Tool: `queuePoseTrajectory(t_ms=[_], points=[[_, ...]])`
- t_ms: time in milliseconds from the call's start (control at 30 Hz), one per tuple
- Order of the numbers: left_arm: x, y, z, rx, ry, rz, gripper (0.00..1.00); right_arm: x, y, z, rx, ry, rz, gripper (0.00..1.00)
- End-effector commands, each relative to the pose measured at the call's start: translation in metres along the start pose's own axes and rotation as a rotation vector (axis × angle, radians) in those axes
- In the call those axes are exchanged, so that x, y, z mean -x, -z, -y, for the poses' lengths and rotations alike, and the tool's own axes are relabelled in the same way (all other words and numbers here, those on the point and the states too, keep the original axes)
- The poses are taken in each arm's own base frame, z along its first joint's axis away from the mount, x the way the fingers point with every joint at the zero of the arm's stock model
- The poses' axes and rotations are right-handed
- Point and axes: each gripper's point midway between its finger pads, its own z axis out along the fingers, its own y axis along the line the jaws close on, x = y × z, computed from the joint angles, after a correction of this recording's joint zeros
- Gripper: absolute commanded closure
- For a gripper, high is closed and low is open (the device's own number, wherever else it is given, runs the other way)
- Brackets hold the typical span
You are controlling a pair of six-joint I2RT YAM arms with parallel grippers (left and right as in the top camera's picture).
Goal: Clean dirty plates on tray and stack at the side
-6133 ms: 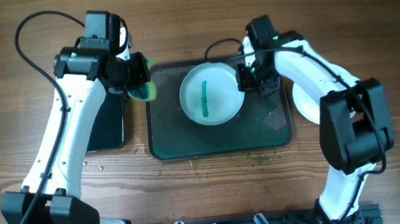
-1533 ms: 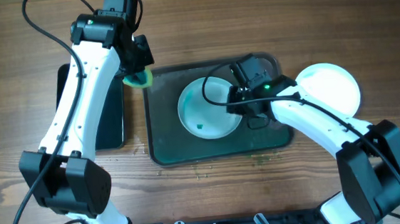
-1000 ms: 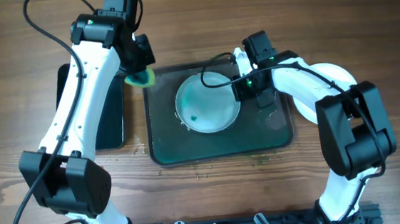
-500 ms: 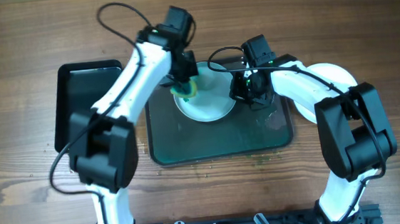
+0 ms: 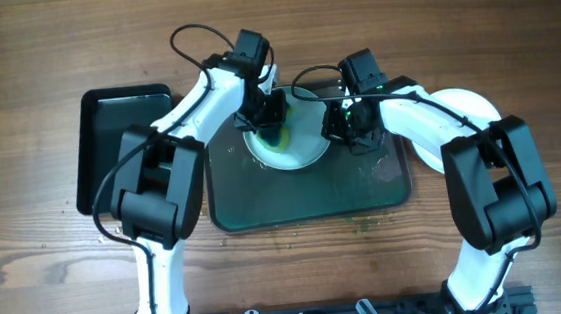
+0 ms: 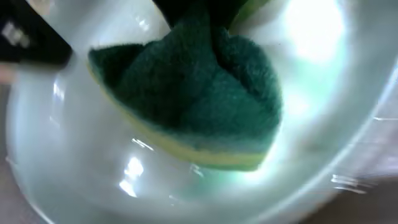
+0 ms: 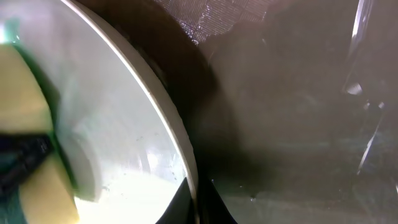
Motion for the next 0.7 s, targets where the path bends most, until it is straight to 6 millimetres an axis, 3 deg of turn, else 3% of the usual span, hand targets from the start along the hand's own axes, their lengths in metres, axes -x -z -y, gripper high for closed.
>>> queuePoseTrajectory(t_ms=[0,100,133,200,233,300,367,467,533,667], points=[[-0.027,-0.001,0.045,-0.328,-0.162,-0.103,0.96,-0.008,-0.010,0.012,-0.043,-0.008,-0.017,0.96],[-0.014,-0.001,0.020,-0.247,-0.128,-0.063,0.96,-0.008,-0.010,0.012,-0.042,-0.008,-0.016,0.95],[-0.008,-0.002,0.003,-0.168,-0.062,-0.044,0.96,-0.008,-0.010,0.012,-0.042,-0.008,-0.016,0.96],[0.005,0.001,-0.054,0.092,0.160,0.019,0.96,-0.008,-0.010,0.012,-0.042,-0.008,-0.016,0.96],[0.007,0.005,-0.074,0.174,0.225,0.042,0.96,-0.008,-0.010,0.012,-0.041,-0.008,-0.015,0.96],[0.009,0.013,-0.100,0.287,0.295,0.075,0.96,-0.008,-0.010,0.012,-0.041,-0.008,-0.014,0.96],[0.012,0.017,-0.110,0.354,0.299,0.101,0.96,-0.008,-0.010,0.012,-0.040,-0.008,-0.014,0.96],[0.015,0.015,-0.105,0.373,0.292,0.123,0.96,-0.007,-0.010,0.011,-0.037,-0.007,-0.010,0.96],[0.015,0.007,-0.084,0.307,0.263,0.111,0.96,-0.006,-0.010,0.011,-0.037,-0.007,-0.010,0.96],[0.011,-0.007,-0.008,-0.044,-0.007,0.038,0.96,-0.006,-0.011,0.011,-0.035,-0.004,-0.007,0.96]])
